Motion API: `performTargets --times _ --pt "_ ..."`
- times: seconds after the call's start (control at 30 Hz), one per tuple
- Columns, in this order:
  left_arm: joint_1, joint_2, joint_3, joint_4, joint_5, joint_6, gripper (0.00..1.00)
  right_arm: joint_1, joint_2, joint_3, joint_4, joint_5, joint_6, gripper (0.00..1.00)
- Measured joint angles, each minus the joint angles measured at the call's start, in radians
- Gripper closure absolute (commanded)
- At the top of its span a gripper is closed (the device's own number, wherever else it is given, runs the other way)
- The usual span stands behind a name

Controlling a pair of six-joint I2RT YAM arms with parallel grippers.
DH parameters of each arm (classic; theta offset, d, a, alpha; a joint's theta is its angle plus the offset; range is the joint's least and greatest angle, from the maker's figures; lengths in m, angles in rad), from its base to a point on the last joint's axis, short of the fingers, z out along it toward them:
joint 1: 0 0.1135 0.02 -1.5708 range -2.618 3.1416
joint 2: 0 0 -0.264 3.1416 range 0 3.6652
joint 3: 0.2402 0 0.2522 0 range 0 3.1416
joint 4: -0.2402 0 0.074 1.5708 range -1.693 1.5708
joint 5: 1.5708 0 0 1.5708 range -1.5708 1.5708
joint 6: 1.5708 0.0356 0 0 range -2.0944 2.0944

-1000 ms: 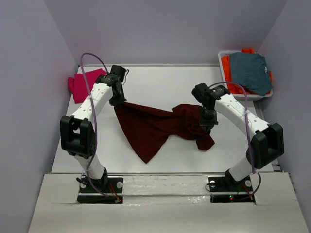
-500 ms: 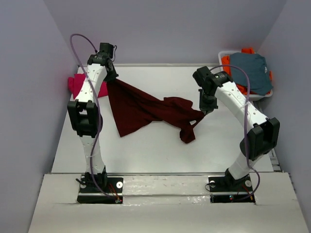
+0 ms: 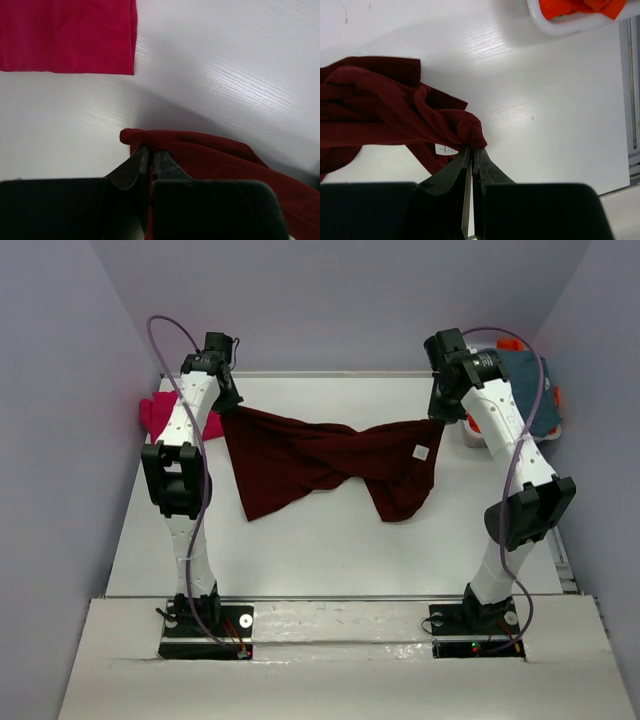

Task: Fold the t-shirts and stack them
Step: Flatten the tshirt out

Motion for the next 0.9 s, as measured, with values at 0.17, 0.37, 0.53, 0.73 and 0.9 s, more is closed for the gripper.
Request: performTargets --times 0.17,0.37,0.53,0.73,0.9 --pt "0.0 0.0 -0.003 0.002 0.005 0.002 0.94 -0.034 0.001 0.034 0.002 0.011 -0.009 0.93" --pt "0.0 0.0 -0.006 0.003 0.019 0.002 0.94 -0.072 0.009 0.048 0.022 0.019 -0.008 0.93" --pt "0.0 -0.011 -0.051 0.017 0.024 0.001 0.94 -0.078 0.052 0.113 0.076 0.025 -0.005 0.93" --pt "0.0 -0.013 -0.079 0.026 0.027 0.001 0.94 -0.078 0.12 0.22 0.143 0.025 -0.014 0.93" --pt "0.0 -0.014 -0.081 0.029 0.028 0.001 0.94 -0.078 0.152 0.283 0.256 0.019 -0.053 0.93"
